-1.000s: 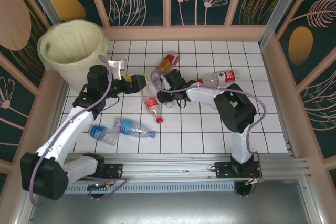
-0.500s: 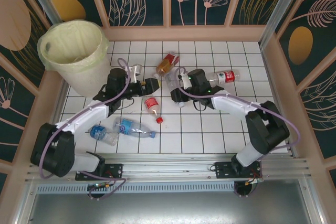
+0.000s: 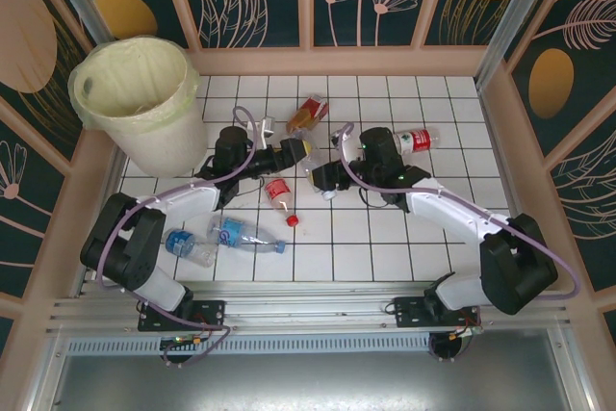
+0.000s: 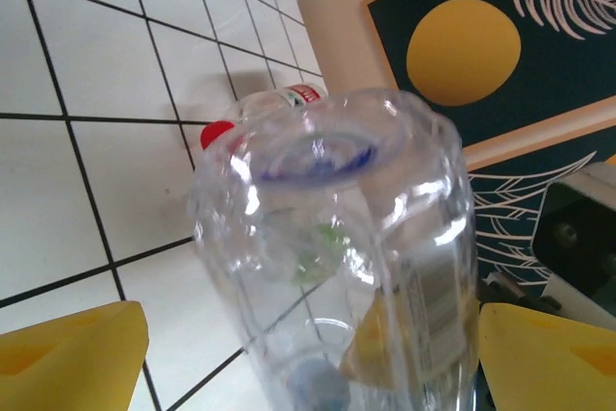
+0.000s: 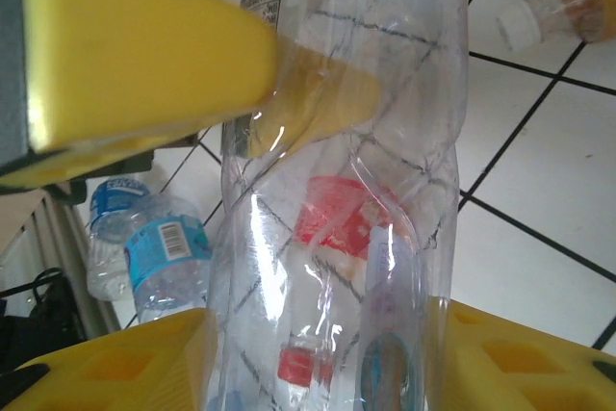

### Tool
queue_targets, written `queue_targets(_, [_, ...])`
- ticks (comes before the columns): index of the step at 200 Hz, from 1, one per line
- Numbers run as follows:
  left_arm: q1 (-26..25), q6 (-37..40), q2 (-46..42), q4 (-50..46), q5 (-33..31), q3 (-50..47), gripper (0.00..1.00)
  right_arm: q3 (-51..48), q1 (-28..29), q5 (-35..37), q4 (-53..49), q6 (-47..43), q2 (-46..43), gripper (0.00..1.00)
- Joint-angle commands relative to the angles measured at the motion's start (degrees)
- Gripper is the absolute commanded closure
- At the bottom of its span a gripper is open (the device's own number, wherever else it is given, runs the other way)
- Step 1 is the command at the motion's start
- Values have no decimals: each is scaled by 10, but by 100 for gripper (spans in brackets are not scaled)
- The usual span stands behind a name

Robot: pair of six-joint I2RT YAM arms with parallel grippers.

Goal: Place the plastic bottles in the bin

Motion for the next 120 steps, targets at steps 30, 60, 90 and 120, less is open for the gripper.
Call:
queue_targets(30, [-2,-34,8,65,13,17,21,-19,-4,-46,35,10,-12,45])
queue_targets(60, [-1,-31,9,56,12,20,25,-26,-3,-49,42,12,-13,45])
queue_targets(90, [-1,-29,11,49,9,23,30,-31,-4,-50,45,13,-15,45])
queue_targets(120, [-1,-30,9,48,6,28,39,-29,-4,-48,44,12,-16,45])
